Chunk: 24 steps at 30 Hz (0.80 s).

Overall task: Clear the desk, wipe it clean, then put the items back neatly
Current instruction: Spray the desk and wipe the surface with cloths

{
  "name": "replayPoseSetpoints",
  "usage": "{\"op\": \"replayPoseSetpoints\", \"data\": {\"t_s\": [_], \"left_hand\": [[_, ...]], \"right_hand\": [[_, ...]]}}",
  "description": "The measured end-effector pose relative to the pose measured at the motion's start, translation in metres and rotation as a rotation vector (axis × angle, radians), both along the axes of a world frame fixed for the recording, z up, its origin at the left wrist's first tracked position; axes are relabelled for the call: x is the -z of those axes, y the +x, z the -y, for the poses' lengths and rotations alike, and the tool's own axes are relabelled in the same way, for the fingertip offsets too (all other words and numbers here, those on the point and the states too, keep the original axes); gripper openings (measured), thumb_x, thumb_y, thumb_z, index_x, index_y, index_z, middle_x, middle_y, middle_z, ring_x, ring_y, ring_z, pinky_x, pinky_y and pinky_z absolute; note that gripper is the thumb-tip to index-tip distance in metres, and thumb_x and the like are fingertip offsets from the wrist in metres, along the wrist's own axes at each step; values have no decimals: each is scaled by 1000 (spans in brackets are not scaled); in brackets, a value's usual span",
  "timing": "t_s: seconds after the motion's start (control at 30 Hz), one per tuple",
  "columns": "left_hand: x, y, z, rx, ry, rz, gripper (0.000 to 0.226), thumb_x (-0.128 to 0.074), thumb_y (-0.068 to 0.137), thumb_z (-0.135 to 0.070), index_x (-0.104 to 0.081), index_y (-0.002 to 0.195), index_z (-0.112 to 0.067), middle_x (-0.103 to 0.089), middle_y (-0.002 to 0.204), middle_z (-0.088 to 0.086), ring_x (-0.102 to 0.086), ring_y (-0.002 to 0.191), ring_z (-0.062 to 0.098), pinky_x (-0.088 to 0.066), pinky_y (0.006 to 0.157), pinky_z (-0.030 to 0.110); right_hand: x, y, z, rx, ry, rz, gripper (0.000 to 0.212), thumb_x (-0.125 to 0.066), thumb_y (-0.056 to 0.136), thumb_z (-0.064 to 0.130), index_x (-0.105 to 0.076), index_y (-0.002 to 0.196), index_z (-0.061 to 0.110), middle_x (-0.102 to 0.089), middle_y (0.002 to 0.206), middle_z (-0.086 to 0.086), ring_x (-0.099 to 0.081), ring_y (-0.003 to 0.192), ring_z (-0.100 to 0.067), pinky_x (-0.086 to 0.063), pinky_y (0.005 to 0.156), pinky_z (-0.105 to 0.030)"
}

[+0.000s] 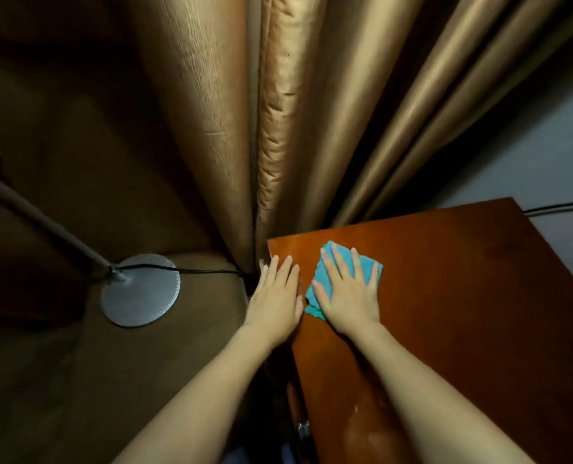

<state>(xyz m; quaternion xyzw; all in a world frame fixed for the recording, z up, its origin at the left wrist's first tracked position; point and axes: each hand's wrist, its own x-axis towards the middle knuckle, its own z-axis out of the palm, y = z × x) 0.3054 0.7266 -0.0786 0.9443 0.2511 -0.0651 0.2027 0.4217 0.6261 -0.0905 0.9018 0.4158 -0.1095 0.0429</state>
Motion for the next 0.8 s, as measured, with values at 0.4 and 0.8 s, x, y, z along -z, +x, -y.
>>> {"op": "replayPoseSetpoints", "data": {"t_s": [0.4, 0.8], "left_hand": [[-4, -58, 149, 171, -26, -53, 60, -32, 101, -32, -5, 152, -14, 2, 160, 4, 10, 146, 26, 5, 117, 37], [-10, -181, 357, 400, 44, -121, 58, -28, 103, -32, -2, 152, -17, 5, 160, 3, 10, 146, 28, 4, 118, 40]], "right_hand": [[-3, -93, 167, 167, -20, -30, 78, 15, 76, 62, 15, 148, 34, 18, 157, 10, 14, 146, -25, 9, 112, -57], [6, -242, 425, 397, 48, 1, 72, 3, 82, 64, 8, 147, 35, 16, 151, 14, 10, 146, -22, 10, 110, -58]]}}
